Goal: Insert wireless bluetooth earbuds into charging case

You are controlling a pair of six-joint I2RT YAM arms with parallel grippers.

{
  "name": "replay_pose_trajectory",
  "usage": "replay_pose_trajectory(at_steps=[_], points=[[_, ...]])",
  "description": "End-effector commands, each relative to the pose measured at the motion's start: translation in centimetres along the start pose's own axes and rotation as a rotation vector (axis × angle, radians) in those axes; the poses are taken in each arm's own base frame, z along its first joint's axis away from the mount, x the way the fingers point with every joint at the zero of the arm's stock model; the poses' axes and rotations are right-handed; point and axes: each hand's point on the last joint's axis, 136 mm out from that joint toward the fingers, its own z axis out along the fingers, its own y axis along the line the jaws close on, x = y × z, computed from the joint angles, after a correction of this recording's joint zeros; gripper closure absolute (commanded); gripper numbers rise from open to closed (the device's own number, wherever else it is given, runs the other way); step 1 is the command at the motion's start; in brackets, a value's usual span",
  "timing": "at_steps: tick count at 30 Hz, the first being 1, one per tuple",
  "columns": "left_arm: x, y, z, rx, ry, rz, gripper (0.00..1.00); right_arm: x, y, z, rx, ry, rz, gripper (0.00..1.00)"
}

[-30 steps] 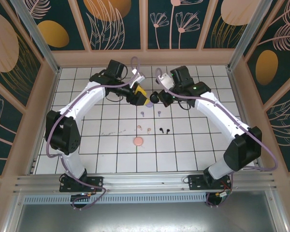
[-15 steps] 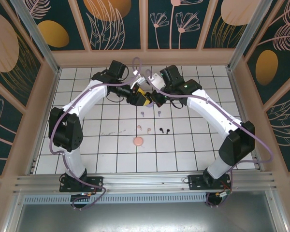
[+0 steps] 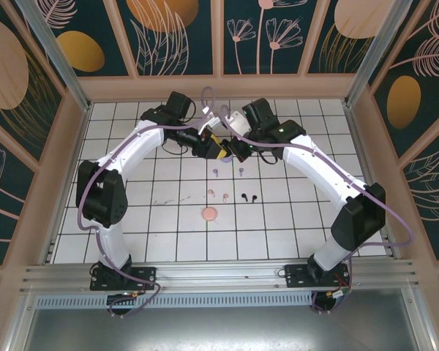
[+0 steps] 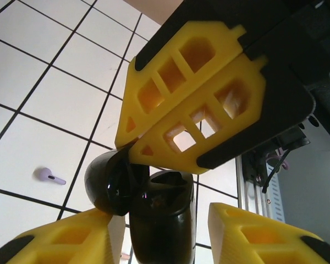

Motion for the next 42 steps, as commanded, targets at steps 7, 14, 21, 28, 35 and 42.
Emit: replay_pose_trajectory(at_steps=[7,14,21,28,35,42], points=[[-1.1,-0.9,0.2,0.083,-0.030,0.030,0.70,-1.1,0.5,-0.1,-0.016,-0.029,-0.036,1.00],[-0.9,-1.3,0.3,0.109,-0.041,0.028,0.96,-2.1,-0.2,-0.8,0.008,-0.069,-0.020,1.00],[-1.3,-1.6,0.0,0.088,-0.105,0.045,1.00,-3.3,-2.0,-4.2,0.027,-0.161,0.051,0.62],[-2.6,-1.6,-1.4,0.015,-0.232,0.075,1.00,-1.8,-3.5,-9.0,0.015,-0.277,0.182,0.43],[-4.1,-1.9,-3.8,-0.153,-0.402,0.135,1.00,3.5,-4.9,-7.8,0.102,-0.217,0.473,0.40],[-5.3,-2.6,-7.6,-0.362,-0.649,0.249,1.00,8.9,-2.9,-3.3,0.092,-0.091,0.659,0.40]])
